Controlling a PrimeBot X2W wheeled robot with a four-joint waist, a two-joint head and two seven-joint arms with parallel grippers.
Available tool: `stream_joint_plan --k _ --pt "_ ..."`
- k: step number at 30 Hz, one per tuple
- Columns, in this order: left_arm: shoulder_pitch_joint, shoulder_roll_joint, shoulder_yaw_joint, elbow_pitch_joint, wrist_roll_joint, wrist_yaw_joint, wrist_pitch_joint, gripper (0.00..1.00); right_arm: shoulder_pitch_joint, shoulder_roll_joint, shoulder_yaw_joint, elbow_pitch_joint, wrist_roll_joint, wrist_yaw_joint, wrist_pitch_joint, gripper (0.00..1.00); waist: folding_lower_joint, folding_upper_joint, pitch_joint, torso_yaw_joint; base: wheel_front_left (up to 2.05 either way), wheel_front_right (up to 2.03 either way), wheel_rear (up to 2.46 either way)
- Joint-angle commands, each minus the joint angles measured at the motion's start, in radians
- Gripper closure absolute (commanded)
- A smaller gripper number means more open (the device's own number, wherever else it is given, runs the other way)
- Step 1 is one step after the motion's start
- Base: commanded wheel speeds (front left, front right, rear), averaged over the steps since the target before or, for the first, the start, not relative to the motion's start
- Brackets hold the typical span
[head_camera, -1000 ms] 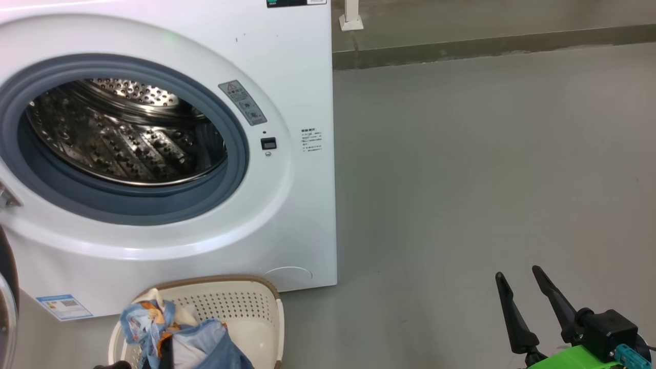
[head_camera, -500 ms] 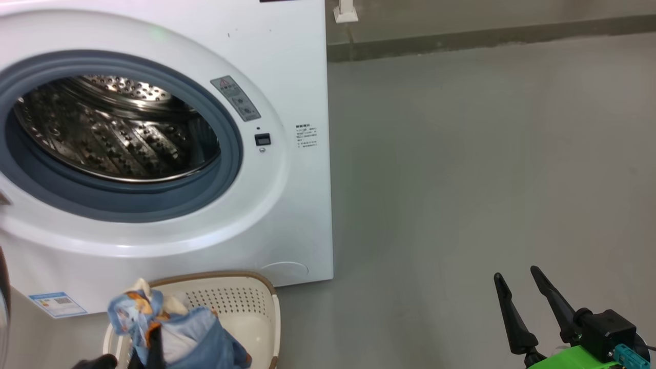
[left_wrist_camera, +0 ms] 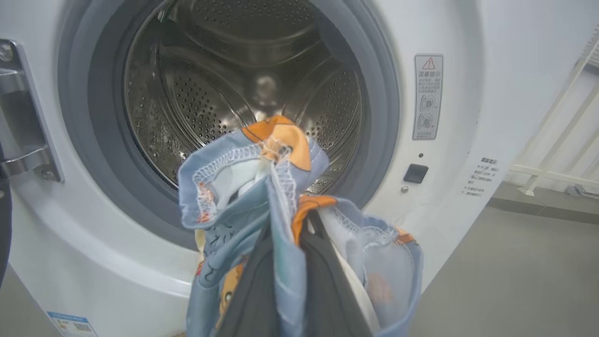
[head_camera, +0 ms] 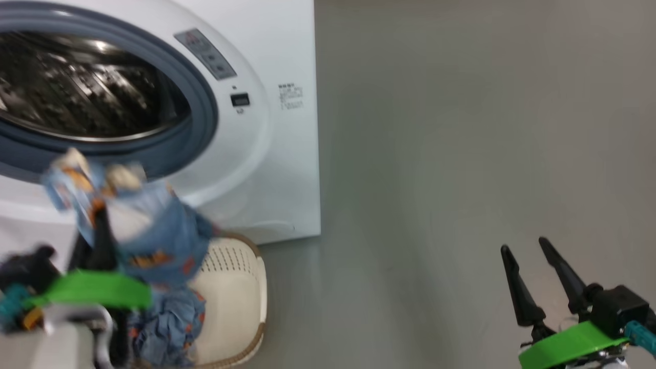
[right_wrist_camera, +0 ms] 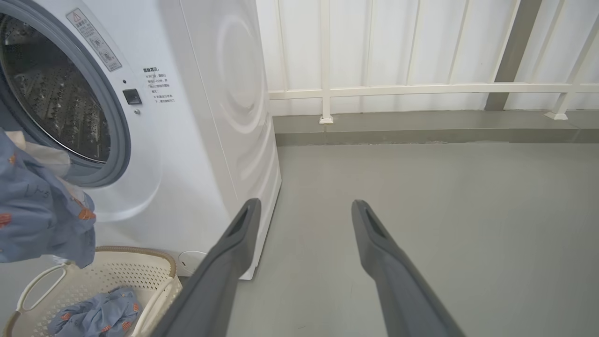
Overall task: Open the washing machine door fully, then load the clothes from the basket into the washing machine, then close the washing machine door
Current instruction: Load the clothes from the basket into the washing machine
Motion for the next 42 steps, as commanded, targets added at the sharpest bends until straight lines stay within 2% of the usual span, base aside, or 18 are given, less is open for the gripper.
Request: stream_joint_plan --k 1,13,24,38,42 --pt "-0.090 0.047 0.046 -0.021 -0.008 -0.004 -0.013 1.00 -0.043 -0.019 0.020 -0.031 0.003 0.002 -0.008 0.00 -0.0001 -0.0001 0.104 -0.030 0.00 0.00 0.00" --pt "-0.508 0.218 0.092 0.110 -0.038 -0.008 0.025 1.00 -0.132 -0.009 0.024 -0.055 0.021 0.002 -0.008 0.00 -0.0001 -0.0001 0.342 -0.112 0.00 0.00 0.00" --pt "-0.877 0.406 0.048 0.297 -0.023 -0.010 0.126 1.00 -0.203 0.012 0.020 -0.072 0.041 0.002 -0.008 0.00 -0.0001 -0.0001 0.541 -0.166 0.00 0.00 0.00" --pt "-1.188 0.541 -0.050 0.483 0.006 -0.011 0.159 1.00 -0.265 0.040 0.050 -0.076 0.058 0.002 -0.008 0.00 -0.0001 -0.0001 0.668 -0.217 0.00 0.00 0.00" --pt "-1.281 0.560 -0.054 0.526 0.013 0.002 0.094 1.00 -0.273 0.050 0.064 -0.072 0.059 0.002 -0.008 0.00 -0.0001 -0.0001 0.681 -0.230 0.00 0.00 0.00"
